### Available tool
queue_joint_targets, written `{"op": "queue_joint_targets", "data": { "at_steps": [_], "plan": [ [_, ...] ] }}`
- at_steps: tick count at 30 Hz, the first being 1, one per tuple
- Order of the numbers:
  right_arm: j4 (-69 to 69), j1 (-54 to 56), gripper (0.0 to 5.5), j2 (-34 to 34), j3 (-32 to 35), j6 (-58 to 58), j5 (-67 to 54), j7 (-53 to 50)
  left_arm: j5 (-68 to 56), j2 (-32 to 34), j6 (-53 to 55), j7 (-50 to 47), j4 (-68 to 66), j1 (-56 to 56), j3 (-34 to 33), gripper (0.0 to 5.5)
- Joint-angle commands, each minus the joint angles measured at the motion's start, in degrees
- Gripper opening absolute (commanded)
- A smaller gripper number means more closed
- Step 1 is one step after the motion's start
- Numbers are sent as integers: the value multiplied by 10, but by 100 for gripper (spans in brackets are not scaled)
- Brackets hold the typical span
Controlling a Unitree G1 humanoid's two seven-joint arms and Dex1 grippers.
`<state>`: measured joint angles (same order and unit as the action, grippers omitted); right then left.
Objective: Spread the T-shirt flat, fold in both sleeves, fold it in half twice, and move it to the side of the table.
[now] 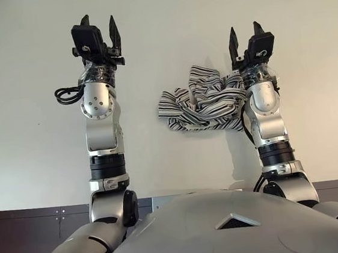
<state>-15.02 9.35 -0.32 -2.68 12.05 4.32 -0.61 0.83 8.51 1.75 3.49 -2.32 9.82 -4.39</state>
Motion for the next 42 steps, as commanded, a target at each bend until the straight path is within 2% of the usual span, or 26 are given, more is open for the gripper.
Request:
{"op": "queue_joint_targets", "data": {
  "at_steps": [1, 14, 22, 26, 33, 42],
  "plan": [
    [-9, 17, 286, 0, 0, 3, -2, 4, 2, 7, -2, -5, -13, 19, -6, 265],
    [-18, 24, 286, 14, 3, 3, -11, -4, 1, 6, -6, -4, -25, 33, -5, 265],
    [0, 15, 286, 9, 17, -17, -17, -5, -1, 6, -16, 2, -22, -9, -7, 265],
    [34, -11, 286, 5, 23, -49, -31, 8, 3, -15, -14, -15, 17, -62, 3, 265],
    [56, 15, 286, -17, 54, -114, -66, 27, 11, -61, -19, -44, 48, -132, 21, 265],
    [51, 45, 286, -53, 40, -131, -58, 66, 30, -87, -39, -71, 14, -114, 39, 265]
  ]
}}
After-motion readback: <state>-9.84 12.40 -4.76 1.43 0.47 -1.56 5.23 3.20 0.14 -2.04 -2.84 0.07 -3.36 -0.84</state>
